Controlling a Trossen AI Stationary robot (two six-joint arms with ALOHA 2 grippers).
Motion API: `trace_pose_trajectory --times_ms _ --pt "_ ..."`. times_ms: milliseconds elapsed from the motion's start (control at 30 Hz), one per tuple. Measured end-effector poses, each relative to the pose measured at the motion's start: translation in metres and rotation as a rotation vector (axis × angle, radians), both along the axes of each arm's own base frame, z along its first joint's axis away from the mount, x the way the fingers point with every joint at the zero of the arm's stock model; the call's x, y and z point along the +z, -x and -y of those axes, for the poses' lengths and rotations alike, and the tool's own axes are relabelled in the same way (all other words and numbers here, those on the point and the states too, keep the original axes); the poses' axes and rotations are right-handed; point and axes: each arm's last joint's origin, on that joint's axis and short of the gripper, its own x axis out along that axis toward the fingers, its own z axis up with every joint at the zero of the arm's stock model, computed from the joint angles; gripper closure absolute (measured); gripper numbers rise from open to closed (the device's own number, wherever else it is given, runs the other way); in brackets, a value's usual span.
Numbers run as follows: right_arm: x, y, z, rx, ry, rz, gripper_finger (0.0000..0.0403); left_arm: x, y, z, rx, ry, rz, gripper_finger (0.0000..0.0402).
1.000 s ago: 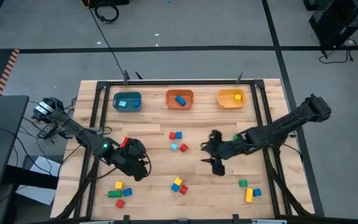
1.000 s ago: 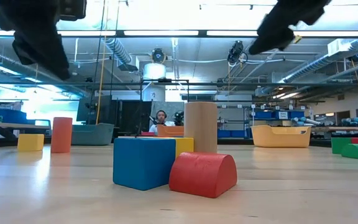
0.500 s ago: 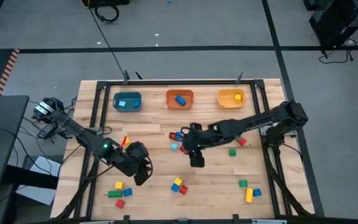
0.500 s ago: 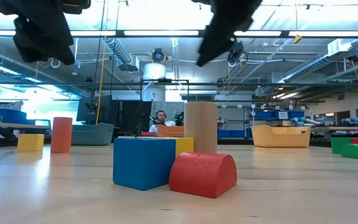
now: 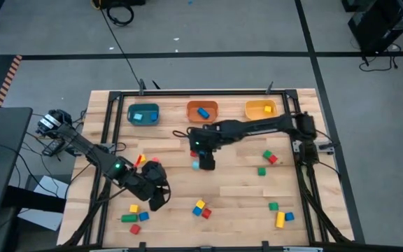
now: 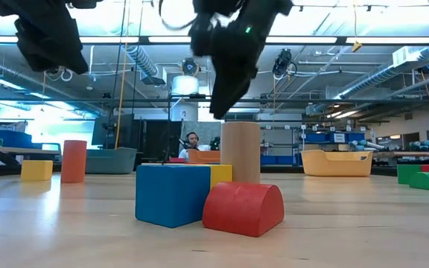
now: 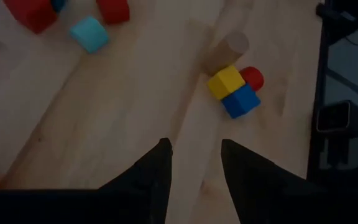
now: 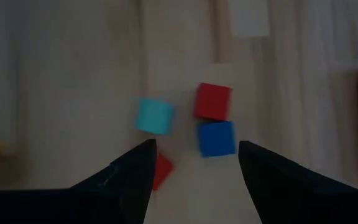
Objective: Sort blocks by size
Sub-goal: Put the blue cube block into the yellow bin
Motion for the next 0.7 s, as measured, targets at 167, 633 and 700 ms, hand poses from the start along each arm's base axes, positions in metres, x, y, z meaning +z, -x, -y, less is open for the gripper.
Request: trace_pose_trajectory --times_ms 167,633,700 --pt "-0.023 -0.015 0.015 0.055 0.022 -0.095 0.0160 -0.003 0.004 0.005 -0.029 0.007 -0.007 0.0254" --pt "-0.062 -0.027 0.034 0.077 -0.018 -0.199 0.0156 -0.055 0.018 0.008 -0.056 0.172 0.111 0.0254" --pt "-0.064 -0.027 0.036 0.078 -0.032 -0.198 0.0157 -0.060 0.021 0.006 -0.058 0.163 0.096 0.0254"
